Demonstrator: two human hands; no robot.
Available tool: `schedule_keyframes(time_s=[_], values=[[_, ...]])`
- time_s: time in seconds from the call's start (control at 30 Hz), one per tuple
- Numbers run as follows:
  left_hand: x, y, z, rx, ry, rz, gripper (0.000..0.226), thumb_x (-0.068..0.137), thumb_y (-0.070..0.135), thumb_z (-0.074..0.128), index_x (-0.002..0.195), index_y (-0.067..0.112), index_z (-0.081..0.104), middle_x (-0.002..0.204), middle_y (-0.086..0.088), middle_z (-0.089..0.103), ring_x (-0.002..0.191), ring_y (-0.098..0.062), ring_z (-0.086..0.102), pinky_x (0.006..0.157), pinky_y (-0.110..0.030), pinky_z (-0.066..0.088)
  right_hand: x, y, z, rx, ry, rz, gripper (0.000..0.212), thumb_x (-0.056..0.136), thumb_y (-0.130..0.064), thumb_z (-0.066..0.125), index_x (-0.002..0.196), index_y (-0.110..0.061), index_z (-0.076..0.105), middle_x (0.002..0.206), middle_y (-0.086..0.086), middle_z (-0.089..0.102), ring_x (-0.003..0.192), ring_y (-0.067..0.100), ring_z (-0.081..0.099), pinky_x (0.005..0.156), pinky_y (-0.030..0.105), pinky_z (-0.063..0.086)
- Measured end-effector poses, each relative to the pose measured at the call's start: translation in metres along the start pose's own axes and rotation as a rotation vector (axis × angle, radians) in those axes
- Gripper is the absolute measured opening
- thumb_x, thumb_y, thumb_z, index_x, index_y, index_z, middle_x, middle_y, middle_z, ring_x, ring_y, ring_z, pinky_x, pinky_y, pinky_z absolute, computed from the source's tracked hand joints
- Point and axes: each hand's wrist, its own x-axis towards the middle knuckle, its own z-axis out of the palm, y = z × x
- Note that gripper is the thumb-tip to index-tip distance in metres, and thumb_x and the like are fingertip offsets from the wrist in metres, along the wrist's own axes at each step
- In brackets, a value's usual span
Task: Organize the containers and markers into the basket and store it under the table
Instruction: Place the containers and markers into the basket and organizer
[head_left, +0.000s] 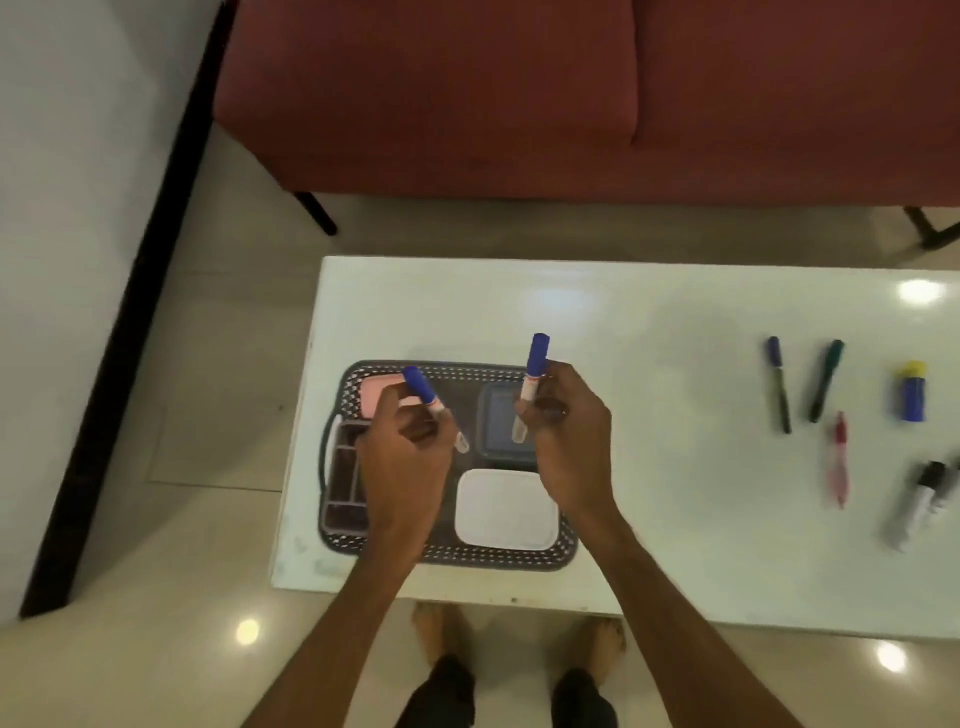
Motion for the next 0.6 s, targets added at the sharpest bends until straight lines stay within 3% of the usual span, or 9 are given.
schedule_keyframes(time_s=[0.07,0.2,0.43,0.6], values=[[0.017,-0.021,-0.038,0.003,0.077,-0.058,0.030,0.083,0.015,0.078,0.110,0.021,0.063,0.094,0.004,0.078,0.079,-0.002,0.074,0.076,-0.021,0.061,-0.010,-0.006,0.040,0.040,-0.057,0.016,0.027,0.084,0.003,0.069,0.103,-0.016,0.070,0.085,-0.014,0.073,0.078,0.005,0.069,0.075,0.021,0.056],[0.039,-0.060,-0.081,-0.024,0.106,-0.155,0.032,0.084,0.018,0.078,0.112,0.021,0.063,0.096,0.003,0.076,0.079,-0.003,0.075,0.080,-0.034,0.063,-0.026,-0.006,0.100,0.028,-0.158,-0.010,0.027,0.085,0.003,0.069,0.107,-0.012,0.069,0.096,0.002,0.077,0.089,0.014,0.074,0.085,0.032,0.059],[0.059,-0.099,-0.085,-0.007,0.052,-0.146,0.023,0.084,0.020,0.078,0.103,0.024,0.066,0.090,0.009,0.077,0.082,-0.004,0.075,0.084,-0.034,0.062,-0.033,0.017,0.147,-0.206,-0.176,-0.058,0.024,0.090,-0.006,0.069,0.113,-0.015,0.065,0.110,0.001,0.073,0.099,0.016,0.071,0.091,0.039,0.059],[0.061,-0.109,-0.075,0.103,0.036,-0.145,0.019,0.086,0.018,0.076,0.104,0.017,0.068,0.088,0.008,0.071,0.082,-0.012,0.071,0.085,-0.038,0.062,-0.028,0.033,0.157,-0.480,-0.157,-0.138,0.022,0.092,-0.013,0.068,0.114,-0.014,0.065,0.113,0.002,0.068,0.102,0.015,0.063,0.092,0.035,0.055]])
